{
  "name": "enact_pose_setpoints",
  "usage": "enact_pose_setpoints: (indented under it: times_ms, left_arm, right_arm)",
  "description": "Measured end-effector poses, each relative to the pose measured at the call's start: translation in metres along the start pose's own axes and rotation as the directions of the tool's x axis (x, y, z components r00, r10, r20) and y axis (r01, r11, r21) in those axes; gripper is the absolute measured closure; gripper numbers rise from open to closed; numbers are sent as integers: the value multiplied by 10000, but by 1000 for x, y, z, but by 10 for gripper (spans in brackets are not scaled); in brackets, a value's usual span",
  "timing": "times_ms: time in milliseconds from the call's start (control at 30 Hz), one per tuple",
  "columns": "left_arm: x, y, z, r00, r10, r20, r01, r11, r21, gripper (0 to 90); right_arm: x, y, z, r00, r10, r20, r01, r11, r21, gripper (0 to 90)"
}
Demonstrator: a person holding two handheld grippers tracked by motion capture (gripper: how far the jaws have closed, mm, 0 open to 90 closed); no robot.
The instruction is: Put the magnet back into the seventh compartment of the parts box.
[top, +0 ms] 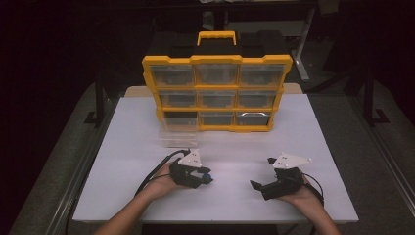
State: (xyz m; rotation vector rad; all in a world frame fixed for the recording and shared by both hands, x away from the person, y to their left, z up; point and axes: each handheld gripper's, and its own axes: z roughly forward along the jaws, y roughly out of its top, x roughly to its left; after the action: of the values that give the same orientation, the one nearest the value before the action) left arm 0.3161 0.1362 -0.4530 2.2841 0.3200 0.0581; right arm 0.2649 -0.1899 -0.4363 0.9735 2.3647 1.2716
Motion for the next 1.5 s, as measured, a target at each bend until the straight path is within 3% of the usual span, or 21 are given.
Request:
enact_pose_setpoints:
  times_ms: [333,867,933,967,1033,1067,1133,1267,1333,1500]
  left_arm:
    - [1,1,-2,10000,21,34,-21,10000,-5,626]
    - [3,6,-12,9988,-374,303,384,9987,-331,628]
    - [5,6,-15,9994,-194,302,200,9996,-190,627]
    - [3,7,-14,9986,-413,342,425,9985,-351,628]
    - [5,8,-16,9992,-250,324,257,9994,-213,628]
    - [4,8,-16,9980,-497,382,512,9979,-398,628]
    - [5,9,-18,9987,-385,340,393,9989,-242,628]
    - [5,12,-21,9971,-663,366,672,9974,-260,628]
    - [6,13,-23,9979,-532,362,537,9985,-116,628]
    - [4,18,-26,9970,-652,428,662,9976,-225,629]
  right_arm:
    - [0,0,0,10000,0,4,0,10000,-5,0]
    - [0,0,1,10000,-2,-17,2,10000,14,0]
    - [0,0,1,10000,-29,-28,29,10000,20,0]
    - [0,0,1,10000,-53,-32,53,10000,20,0]
    - [0,0,1,10000,-61,-35,61,10000,18,0]
    - [0,0,1,10000,-39,-37,40,10000,17,0]
    - [0,0,1,10000,-19,-32,19,10000,11,0]
    - [0,0,1,10000,-37,-34,37,10000,25,0]
    - [0,0,1,10000,-49,-36,49,10000,46,0]
    - [0,0,1,10000,-33,-30,33,10000,39,0]
